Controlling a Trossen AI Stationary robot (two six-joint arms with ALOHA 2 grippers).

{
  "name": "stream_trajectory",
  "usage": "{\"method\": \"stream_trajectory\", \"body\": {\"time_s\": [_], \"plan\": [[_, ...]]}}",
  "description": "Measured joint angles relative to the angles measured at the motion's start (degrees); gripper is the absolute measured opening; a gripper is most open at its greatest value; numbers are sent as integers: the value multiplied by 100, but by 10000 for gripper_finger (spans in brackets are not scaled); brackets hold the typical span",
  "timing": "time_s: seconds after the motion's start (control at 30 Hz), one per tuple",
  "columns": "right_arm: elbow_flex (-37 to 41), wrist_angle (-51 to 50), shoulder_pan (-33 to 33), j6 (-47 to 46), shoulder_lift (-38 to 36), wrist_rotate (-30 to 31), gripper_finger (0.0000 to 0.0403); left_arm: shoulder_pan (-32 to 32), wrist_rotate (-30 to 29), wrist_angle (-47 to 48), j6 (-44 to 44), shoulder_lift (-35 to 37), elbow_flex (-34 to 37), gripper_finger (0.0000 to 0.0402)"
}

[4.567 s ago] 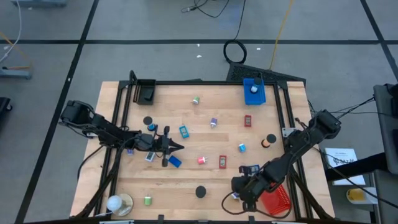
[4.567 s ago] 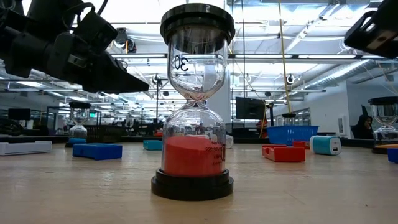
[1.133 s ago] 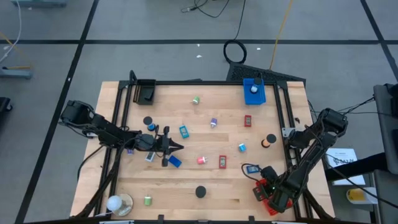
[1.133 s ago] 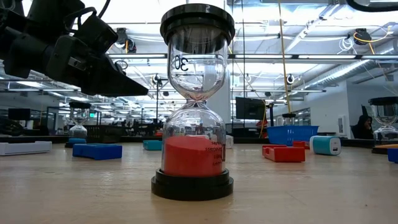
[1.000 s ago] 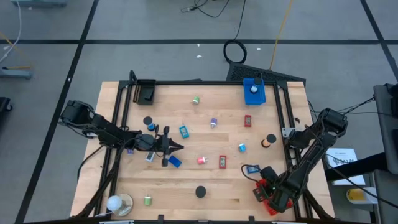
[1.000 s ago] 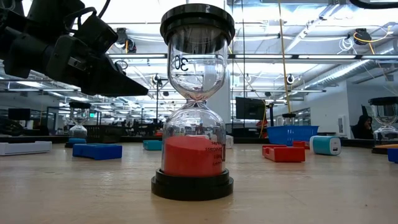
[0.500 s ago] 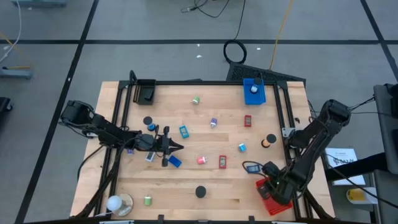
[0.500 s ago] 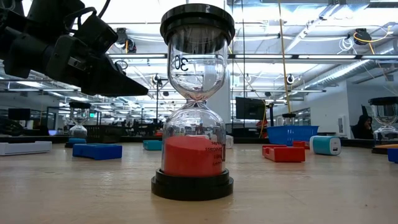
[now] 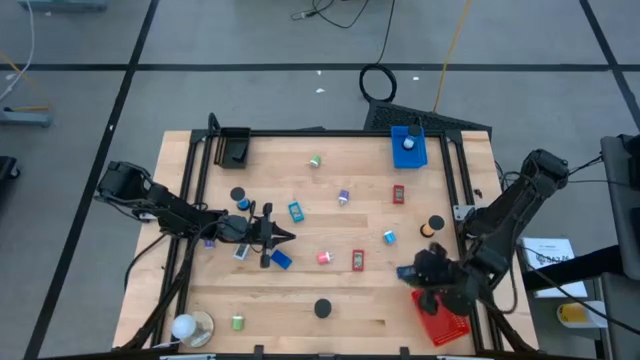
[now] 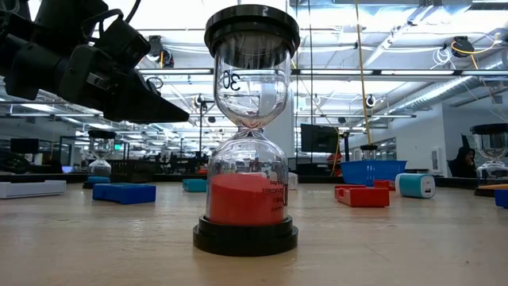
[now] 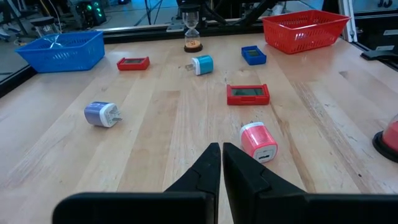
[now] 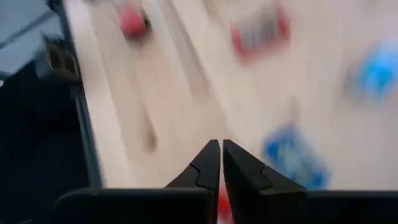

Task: Pick & Place Office items
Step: Put the left blue digital timer into the black basket

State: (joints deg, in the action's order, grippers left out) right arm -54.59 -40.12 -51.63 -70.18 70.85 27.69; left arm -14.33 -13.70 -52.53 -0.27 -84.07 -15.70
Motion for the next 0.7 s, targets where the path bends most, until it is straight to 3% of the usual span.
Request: {"method": "stream_trajectory", "body": {"time_s": [0.17, 0.3, 0.53, 0.6, 0.7], "plan": [[164, 1421, 360, 2151, 4, 1448, 3, 0, -1, 2, 4, 0, 0, 26], [723, 3532, 885, 4268, 11, 1683, 2, 0, 0, 10, 7, 0, 0, 26], [2025, 7629, 2193, 6714, 11, 481, 1, -2, 33, 424, -27, 0, 0, 26], [2173, 8293, 2646, 6951, 7, 217, 1, -6, 37, 455, -49, 0, 0, 26], [2173, 8451, 3310, 6984, 7, -249, 1, -89, -32, 461, -12, 74, 0, 26]]}}
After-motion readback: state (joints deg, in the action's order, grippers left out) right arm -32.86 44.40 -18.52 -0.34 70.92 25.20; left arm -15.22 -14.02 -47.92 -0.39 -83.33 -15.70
